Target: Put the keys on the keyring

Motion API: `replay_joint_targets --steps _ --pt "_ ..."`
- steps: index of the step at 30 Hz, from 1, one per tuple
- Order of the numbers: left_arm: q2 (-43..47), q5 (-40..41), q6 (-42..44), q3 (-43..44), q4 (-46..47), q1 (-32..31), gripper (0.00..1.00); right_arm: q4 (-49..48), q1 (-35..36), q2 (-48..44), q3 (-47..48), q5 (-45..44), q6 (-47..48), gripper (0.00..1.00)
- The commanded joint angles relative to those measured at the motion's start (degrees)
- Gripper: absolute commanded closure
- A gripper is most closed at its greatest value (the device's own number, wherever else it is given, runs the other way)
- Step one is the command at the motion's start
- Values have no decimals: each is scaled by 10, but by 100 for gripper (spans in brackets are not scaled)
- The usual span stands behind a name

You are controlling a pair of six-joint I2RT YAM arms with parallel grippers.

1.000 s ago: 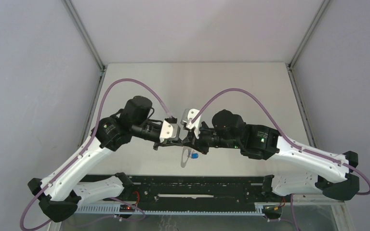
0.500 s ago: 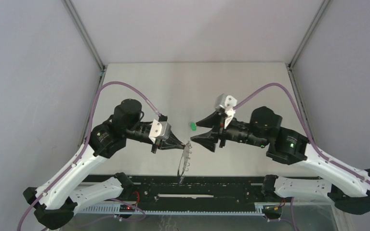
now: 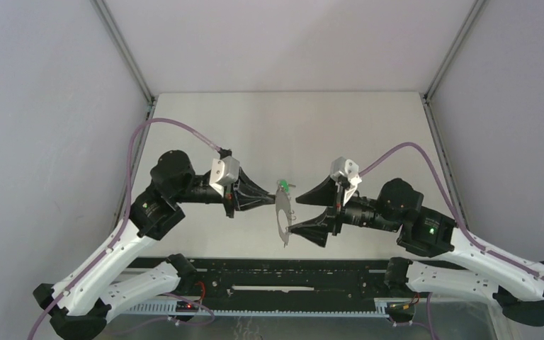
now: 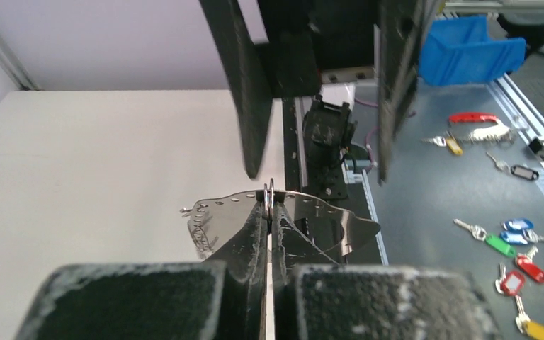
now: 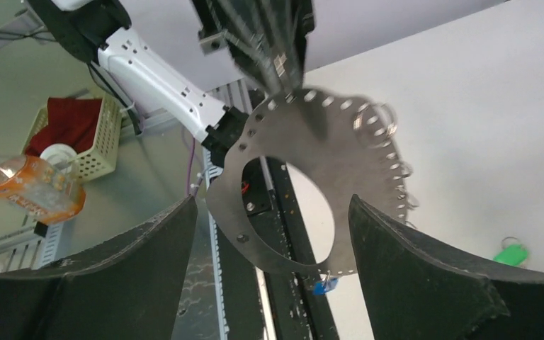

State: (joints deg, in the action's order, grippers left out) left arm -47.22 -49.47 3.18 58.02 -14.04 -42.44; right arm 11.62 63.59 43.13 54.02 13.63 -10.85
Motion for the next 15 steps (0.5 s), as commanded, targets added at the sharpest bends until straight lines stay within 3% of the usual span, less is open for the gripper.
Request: replay_joint_targets --steps 1,5,10,15 --pt "8 32 -100 -10 110 5 100 -57 45 -1 -10 -43 -5 12" --pt "5 62 -123 -4 123 5 100 -76 84 16 -10 -76 16 0" --pt "5 15 -109 -3 131 6 100 -80 130 14 -3 -171 71 0" --pt "12 -57 -7 -5 110 6 100 -81 126 -14 8 -145 124 9"
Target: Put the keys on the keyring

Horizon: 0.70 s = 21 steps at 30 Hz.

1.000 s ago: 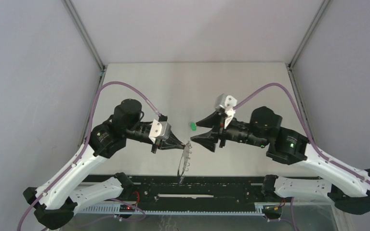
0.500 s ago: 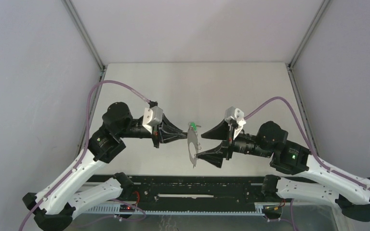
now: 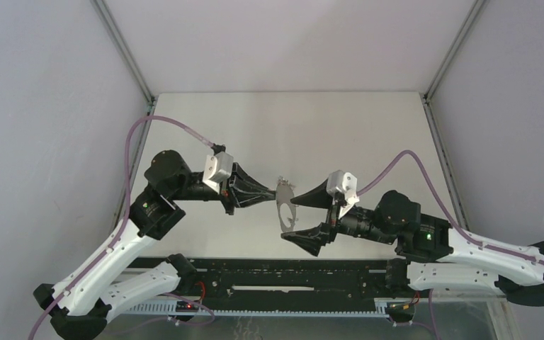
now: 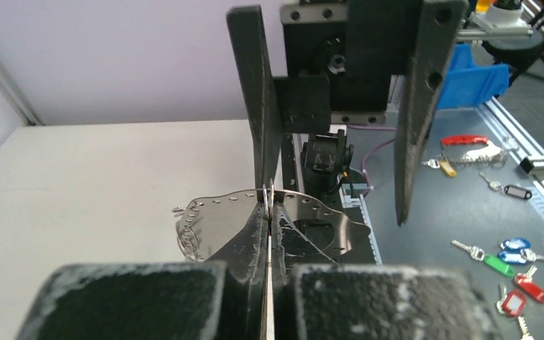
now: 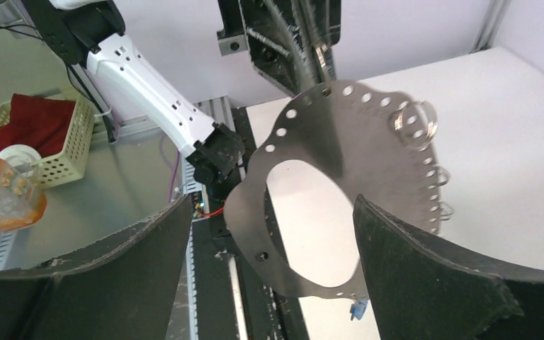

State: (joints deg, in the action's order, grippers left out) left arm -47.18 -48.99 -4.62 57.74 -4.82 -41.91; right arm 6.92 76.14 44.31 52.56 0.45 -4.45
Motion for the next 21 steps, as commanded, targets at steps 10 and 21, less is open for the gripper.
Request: replay_joint_targets --steps 10,21 --pt "4 -132 84 -1 15 -8 100 -91 -69 -8 51 109 77 23" --pt "4 -149 12 -2 72 -11 100 -72 -70 10 48 121 73 35"
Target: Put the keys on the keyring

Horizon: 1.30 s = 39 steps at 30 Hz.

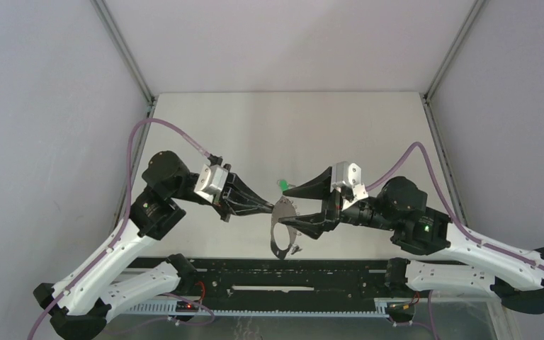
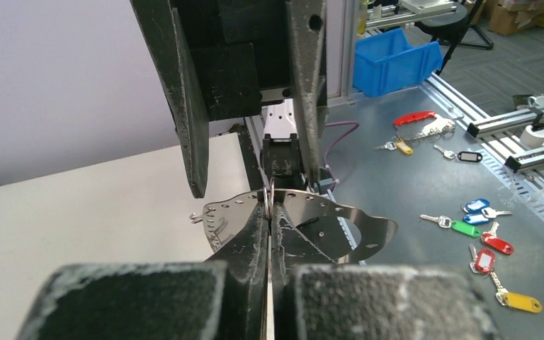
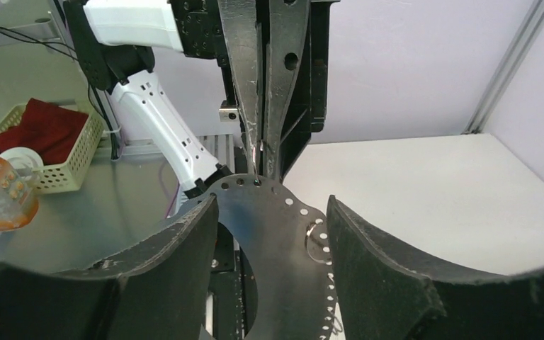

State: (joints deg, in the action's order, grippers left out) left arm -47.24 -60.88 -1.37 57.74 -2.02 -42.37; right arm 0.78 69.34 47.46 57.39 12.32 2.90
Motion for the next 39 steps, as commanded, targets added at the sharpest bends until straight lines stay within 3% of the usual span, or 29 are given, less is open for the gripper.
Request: replay_joint_targets --steps 1,8,19,27,39 --pt "6 -37 -10 -3 43 -9 100 -10 -2 -24 -2 4 0 38" --pt "7 -51 109 4 -10 -12 100 -14 1 -24 -2 26 10 53" --pt "26 -23 409 26 -154 -18 100 -13 27 -19 -2 24 29 59" --pt "30 -13 448 31 -189 -22 100 21 35 -20 -1 3 57 49" --pt "29 21 478 40 -221 -33 100 72 75 14 26 -43 107 48"
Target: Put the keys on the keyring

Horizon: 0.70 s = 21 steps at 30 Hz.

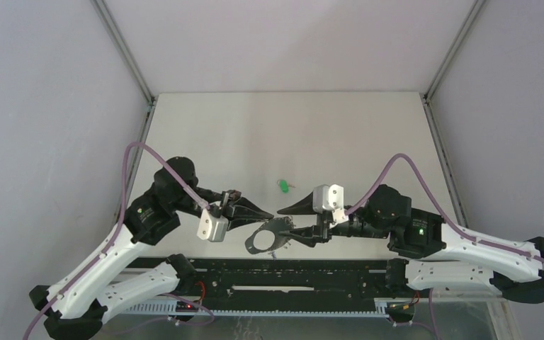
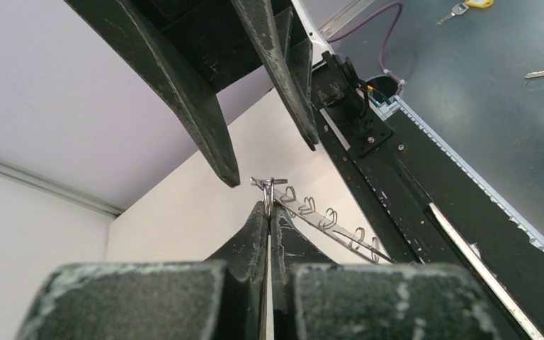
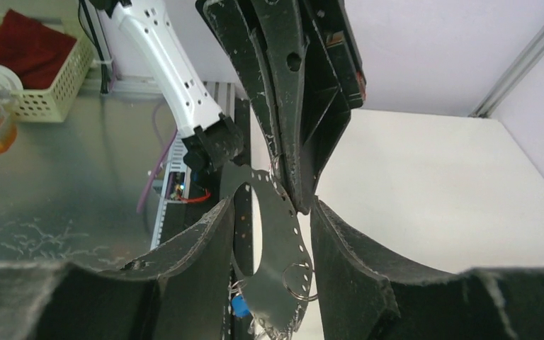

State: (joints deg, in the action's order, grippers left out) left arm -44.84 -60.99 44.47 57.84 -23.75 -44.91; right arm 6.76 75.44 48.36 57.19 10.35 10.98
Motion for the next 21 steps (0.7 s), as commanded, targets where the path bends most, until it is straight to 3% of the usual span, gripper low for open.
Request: replay_joint_targets --steps 1,8,13,21 --pt "4 28 20 40 -11 -10 100 13 16 7 31 -31 28 48" --pt "-4 71 8 46 -52 -18 100 35 22 36 57 -77 38 51" --pt "-9 120 -58 50 -57 -18 100 48 12 45 67 -98 25 52" --pt "-23 165 -102 60 -112 -16 100 54 -39 48 68 -13 1 48"
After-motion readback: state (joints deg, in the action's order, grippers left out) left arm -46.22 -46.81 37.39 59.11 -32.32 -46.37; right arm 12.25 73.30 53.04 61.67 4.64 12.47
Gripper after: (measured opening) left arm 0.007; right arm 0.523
